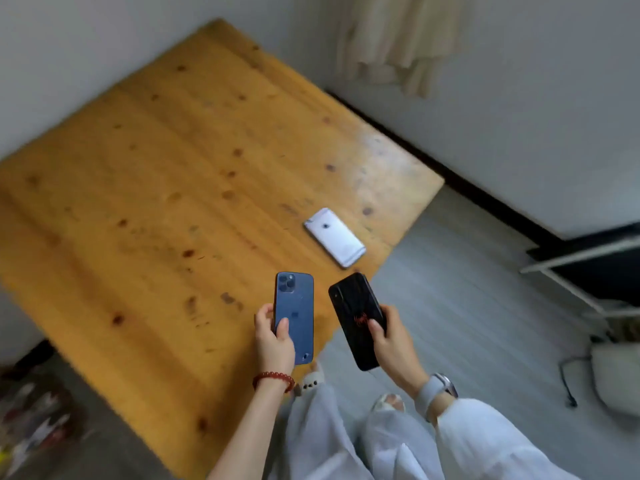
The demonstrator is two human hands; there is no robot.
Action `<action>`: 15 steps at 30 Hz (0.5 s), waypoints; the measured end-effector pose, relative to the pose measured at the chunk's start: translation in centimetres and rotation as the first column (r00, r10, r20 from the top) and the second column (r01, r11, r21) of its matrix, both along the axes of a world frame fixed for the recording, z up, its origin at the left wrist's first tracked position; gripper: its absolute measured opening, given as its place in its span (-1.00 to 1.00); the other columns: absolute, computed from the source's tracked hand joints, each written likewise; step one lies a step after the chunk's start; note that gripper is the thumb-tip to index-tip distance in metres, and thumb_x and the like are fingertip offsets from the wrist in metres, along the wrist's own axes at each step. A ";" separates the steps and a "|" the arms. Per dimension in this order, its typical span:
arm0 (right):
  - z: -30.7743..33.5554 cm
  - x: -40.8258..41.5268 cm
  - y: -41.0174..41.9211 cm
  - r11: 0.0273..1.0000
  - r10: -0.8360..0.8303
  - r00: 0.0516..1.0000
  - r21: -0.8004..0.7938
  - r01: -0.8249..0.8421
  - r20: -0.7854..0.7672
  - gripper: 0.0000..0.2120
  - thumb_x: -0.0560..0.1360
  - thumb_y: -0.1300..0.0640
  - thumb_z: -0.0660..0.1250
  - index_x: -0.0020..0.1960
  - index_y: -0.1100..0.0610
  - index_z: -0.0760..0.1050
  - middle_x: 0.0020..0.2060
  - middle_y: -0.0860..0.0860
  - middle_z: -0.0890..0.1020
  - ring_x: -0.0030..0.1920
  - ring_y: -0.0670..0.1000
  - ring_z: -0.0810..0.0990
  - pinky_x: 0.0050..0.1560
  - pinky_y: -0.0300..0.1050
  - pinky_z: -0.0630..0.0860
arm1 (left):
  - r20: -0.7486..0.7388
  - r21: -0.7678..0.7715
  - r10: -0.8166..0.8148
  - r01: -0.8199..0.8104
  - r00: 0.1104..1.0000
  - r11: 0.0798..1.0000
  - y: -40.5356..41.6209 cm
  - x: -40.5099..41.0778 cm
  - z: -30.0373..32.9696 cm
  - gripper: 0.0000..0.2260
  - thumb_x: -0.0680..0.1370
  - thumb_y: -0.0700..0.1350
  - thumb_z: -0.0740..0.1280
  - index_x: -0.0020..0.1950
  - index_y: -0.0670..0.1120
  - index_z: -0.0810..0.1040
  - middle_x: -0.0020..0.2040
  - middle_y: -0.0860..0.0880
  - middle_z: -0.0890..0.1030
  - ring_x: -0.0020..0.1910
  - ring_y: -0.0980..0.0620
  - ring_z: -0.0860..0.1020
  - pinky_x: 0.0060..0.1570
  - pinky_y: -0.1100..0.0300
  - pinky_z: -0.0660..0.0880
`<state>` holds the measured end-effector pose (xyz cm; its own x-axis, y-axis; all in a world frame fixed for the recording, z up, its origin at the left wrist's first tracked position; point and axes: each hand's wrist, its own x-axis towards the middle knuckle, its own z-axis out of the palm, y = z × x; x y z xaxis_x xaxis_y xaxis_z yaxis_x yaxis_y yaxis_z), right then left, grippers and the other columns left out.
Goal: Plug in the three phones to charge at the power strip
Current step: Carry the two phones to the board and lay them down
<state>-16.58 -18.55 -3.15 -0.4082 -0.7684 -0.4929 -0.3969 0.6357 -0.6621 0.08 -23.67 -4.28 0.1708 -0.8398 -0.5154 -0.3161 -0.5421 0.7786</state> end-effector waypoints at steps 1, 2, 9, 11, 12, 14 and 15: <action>0.6 -1.8 1.9 0.995 -0.096 0.995 -0.019 0.096 -0.008 -0.83 0.55 0.18 0.14 0.13 0.16 0.33 -0.10 0.04 0.52 -0.01 0.19 0.54 -0.10 -0.02 0.38 | -0.010 -0.030 -0.089 0.089 0.996 0.996 0.3 -2.3 0.5 -0.75 0.56 -0.28 0.15 0.23 -0.18 0.31 0.10 -0.15 0.54 -0.04 -0.08 0.51 -0.24 0.23 0.42; 0.7 -2.1 2.3 0.993 -0.117 0.993 -0.023 0.117 0.006 -0.85 0.54 0.19 0.14 0.10 0.14 0.34 -0.11 0.04 0.52 -0.02 0.19 0.54 -0.07 0.02 0.40 | 0.002 -0.049 -0.095 0.095 0.995 0.994 0.3 -2.5 0.5 -0.78 0.56 -0.28 0.15 0.21 -0.17 0.33 0.06 -0.12 0.55 -0.09 -0.05 0.51 -0.30 0.27 0.40; 3.6 -13.8 17.8 0.765 -0.627 0.778 -0.169 0.622 0.023 -0.91 0.53 0.20 0.15 0.02 0.06 0.32 -0.10 0.05 0.54 -0.03 0.15 0.52 -0.04 0.03 0.42 | 0.007 -0.130 -0.576 0.571 0.818 0.810 8.4 -19.1 3.5 -0.81 0.56 -0.24 0.17 0.16 -0.13 0.36 0.00 -0.04 0.51 -0.11 -0.04 0.48 -0.15 0.17 0.36; 3.9 -16.5 22.9 0.671 -0.725 0.688 -0.186 0.718 0.037 -0.89 0.53 0.22 0.15 0.06 0.10 0.34 -0.08 0.07 0.54 0.00 0.15 0.52 -0.06 -0.04 0.39 | -0.010 -0.155 -0.666 0.657 0.746 0.738 12.6 -23.6 3.8 -0.82 0.55 -0.25 0.17 0.15 -0.15 0.38 -0.01 -0.05 0.51 -0.10 -0.04 0.47 -0.11 0.18 0.34; 3.9 -17.9 25.9 0.625 -0.765 0.643 -0.193 0.756 0.041 -0.86 0.53 0.23 0.16 0.08 0.14 0.36 -0.06 0.08 0.54 0.01 0.15 0.52 -0.07 -0.08 0.36 | -0.013 -0.162 -0.708 0.698 0.706 0.698 15.1 -26.0 4.0 -0.82 0.55 -0.25 0.18 0.15 -0.16 0.38 -0.01 -0.05 0.51 -0.10 -0.04 0.47 -0.10 0.18 0.34; 4.0 -20.7 32.2 0.533 -0.833 0.551 -0.200 0.822 0.046 -0.81 0.53 0.23 0.17 0.13 0.20 0.37 0.00 0.15 0.57 0.04 0.16 0.52 -0.07 -0.12 0.33 | 0.001 -0.168 -0.779 0.768 0.627 0.618 20.7 -30.7 4.5 -0.82 0.54 -0.26 0.18 0.14 -0.18 0.40 -0.03 -0.05 0.50 -0.10 -0.04 0.46 -0.09 0.20 0.33; 4.1 -21.7 34.6 0.501 -0.854 0.519 -0.202 0.842 0.046 -0.80 0.53 0.23 0.17 0.15 0.21 0.38 0.03 0.17 0.58 0.06 0.17 0.52 -0.06 -0.13 0.32 | 0.004 -0.174 -0.805 0.793 0.594 0.584 23.0 -32.5 4.6 -0.82 0.54 -0.27 0.18 0.14 -0.20 0.40 -0.04 -0.04 0.50 -0.10 -0.04 0.46 -0.09 0.20 0.33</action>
